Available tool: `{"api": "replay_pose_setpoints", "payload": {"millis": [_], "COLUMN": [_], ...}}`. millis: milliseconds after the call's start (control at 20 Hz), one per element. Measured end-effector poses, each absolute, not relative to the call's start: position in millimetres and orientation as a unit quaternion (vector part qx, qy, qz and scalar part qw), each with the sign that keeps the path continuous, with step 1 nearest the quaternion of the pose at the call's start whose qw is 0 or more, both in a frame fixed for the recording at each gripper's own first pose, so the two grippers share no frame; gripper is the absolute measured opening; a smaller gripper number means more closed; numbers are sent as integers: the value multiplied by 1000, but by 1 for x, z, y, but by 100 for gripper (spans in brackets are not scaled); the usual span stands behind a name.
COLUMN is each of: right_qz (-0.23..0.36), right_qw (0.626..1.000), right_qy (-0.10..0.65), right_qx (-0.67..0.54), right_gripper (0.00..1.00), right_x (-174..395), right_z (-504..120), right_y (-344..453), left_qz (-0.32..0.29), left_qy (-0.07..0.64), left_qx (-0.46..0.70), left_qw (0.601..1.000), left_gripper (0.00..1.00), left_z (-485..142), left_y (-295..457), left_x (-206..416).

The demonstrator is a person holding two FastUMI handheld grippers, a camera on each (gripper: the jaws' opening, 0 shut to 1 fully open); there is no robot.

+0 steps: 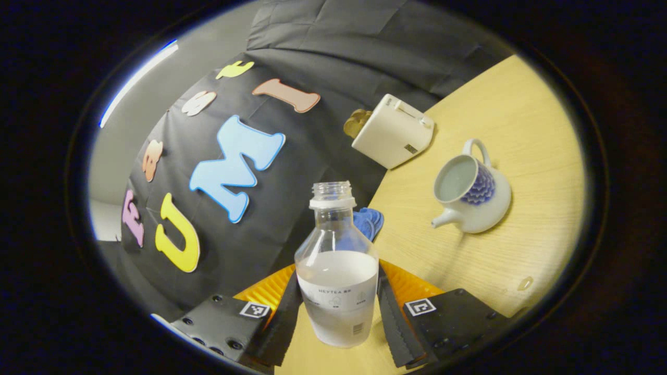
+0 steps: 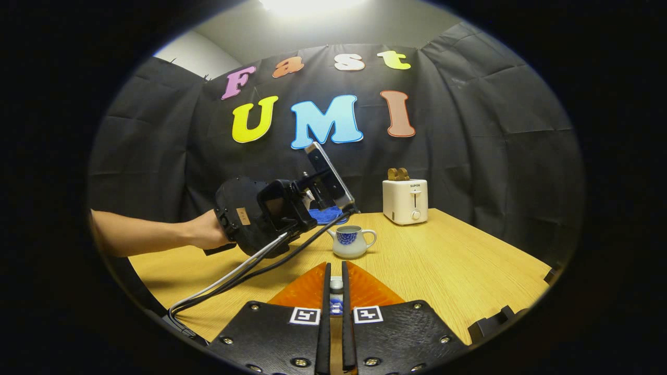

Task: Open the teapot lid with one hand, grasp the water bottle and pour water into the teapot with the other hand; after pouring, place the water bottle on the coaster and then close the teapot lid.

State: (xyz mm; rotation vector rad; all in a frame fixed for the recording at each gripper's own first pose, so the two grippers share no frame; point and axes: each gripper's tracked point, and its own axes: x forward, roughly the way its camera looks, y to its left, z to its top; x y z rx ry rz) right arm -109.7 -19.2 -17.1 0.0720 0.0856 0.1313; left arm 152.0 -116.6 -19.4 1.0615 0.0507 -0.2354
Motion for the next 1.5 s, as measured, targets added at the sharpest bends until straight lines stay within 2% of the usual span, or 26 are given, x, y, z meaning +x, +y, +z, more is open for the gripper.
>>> {"api": "replay_pose_setpoints", "payload": {"millis": [500, 900, 1500], "right_qz": [62, 60, 60], "right_qw": [995, 995, 995], "right_qy": [57, 64, 67], "right_qx": [46, 52, 52], "right_gripper": [9, 9, 9], "right_x": [-111, -110, -110], "right_z": [-26, -30, -31], "right_y": [-28, -32, -33], "left_qz": [-155, -159, -161], "left_qy": [59, 50, 78], "left_qx": [599, 663, 736], "left_qw": [783, 730, 653], "left_gripper": [84, 85, 85], "left_z": [-51, -54, -52], "left_y": [-139, -155, -150], "left_x": [152, 141, 148]}}
